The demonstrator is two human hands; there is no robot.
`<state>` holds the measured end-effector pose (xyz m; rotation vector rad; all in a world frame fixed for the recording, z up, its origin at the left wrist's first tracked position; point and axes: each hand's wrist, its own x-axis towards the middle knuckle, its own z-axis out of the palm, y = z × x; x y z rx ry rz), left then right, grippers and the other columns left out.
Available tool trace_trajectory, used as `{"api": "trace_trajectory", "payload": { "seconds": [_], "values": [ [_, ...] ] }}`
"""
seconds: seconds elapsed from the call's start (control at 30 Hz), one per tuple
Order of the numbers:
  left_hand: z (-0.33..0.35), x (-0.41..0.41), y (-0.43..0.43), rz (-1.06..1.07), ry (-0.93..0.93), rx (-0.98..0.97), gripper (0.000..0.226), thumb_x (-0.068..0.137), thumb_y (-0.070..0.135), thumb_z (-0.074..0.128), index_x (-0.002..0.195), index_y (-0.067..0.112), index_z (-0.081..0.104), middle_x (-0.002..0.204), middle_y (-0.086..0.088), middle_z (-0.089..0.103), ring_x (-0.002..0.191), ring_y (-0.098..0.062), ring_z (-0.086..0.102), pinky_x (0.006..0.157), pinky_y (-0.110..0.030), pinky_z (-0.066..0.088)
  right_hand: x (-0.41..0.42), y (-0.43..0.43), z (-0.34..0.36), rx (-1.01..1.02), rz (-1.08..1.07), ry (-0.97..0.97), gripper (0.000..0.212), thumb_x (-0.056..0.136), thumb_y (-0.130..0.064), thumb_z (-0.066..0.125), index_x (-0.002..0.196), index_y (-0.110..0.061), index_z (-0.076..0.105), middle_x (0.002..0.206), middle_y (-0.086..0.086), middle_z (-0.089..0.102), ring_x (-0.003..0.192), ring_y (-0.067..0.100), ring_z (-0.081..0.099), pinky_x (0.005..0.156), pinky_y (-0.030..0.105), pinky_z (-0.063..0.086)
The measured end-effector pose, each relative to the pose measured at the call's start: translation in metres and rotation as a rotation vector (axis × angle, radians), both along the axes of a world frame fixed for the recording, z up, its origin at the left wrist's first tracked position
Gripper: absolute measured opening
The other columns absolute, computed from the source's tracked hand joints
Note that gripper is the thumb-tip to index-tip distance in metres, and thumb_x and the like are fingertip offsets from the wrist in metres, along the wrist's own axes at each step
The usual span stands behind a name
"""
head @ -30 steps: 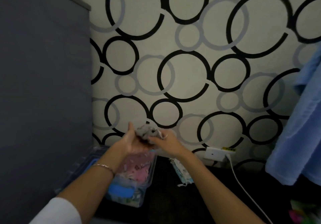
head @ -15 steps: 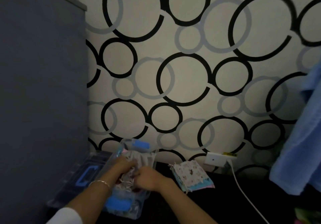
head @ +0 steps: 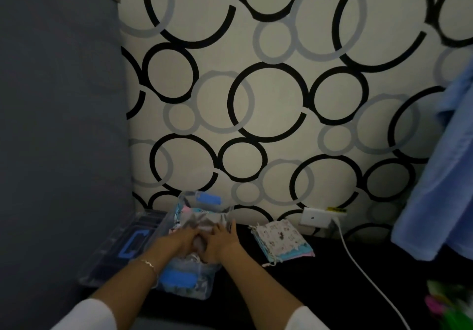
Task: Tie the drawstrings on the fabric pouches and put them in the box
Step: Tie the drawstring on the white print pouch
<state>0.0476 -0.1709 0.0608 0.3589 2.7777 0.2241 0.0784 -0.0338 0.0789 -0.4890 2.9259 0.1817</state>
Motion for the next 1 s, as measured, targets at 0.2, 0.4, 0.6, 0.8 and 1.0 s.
{"api": "trace_trajectory", "payload": {
  "seconds": [0.2, 0.4, 0.6, 0.8, 1.0],
  "values": [
    [-0.006, -0.005, -0.002, -0.044, 0.125, 0.036, 0.040, 0.097, 0.027, 0.049, 0.136, 0.015, 0.050, 0.138, -0.009, 0.052, 0.126, -0.026, 0.049, 0.105, -0.030, 0.038, -0.015, 0.017, -0.006, -0.376, -0.071, 0.130, 0.056, 0.081, -0.058, 0.049, 0.128, -0.027, 0.054, 0.139, 0.007, 0.052, 0.134, 0.029, 0.041, 0.113, 0.053, 0.025],
    [0.007, -0.004, 0.007, 0.128, 0.286, 0.374, 0.029, 0.091, 0.024, 0.051, 0.118, 0.020, 0.059, 0.111, -0.004, 0.065, 0.101, -0.022, 0.061, 0.085, -0.030, 0.049, -0.034, 0.131, -0.067, -0.401, -0.481, 0.211, 0.046, 0.092, -0.032, 0.044, 0.135, -0.016, 0.050, 0.146, 0.011, 0.042, 0.132, 0.027, 0.042, 0.110, 0.040, 0.035],
    [0.010, -0.005, 0.037, 0.085, 0.335, 0.452, 0.025, 0.094, 0.025, 0.048, 0.115, 0.020, 0.060, 0.114, -0.001, 0.066, 0.101, -0.017, 0.060, 0.085, -0.028, 0.047, -0.017, 0.173, -0.107, -0.281, -0.542, -0.199, 0.069, 0.102, -0.044, 0.033, 0.155, -0.025, -0.007, 0.164, 0.003, -0.008, 0.151, 0.025, -0.006, 0.121, 0.049, 0.003],
    [0.013, -0.009, 0.047, 0.099, 0.331, 0.483, 0.032, 0.093, 0.021, 0.044, 0.121, 0.024, 0.058, 0.117, 0.000, 0.064, 0.104, -0.018, 0.060, 0.091, -0.034, 0.051, -0.005, 0.159, -0.116, -0.343, -0.532, -0.003, 0.063, 0.099, -0.036, 0.046, 0.152, -0.013, 0.022, 0.158, 0.009, 0.024, 0.145, 0.026, 0.023, 0.120, 0.034, 0.019],
    [0.014, -0.002, 0.063, 0.110, 0.354, 0.482, 0.024, 0.095, 0.021, 0.042, 0.107, 0.020, 0.062, 0.106, 0.000, 0.066, 0.096, -0.019, 0.062, 0.085, -0.033, 0.051, -0.002, 0.141, -0.109, -0.341, -0.599, -0.144, 0.047, 0.102, -0.026, 0.042, 0.143, -0.003, 0.037, 0.146, 0.010, 0.042, 0.132, 0.021, 0.042, 0.111, 0.023, 0.030]
  ]
}}
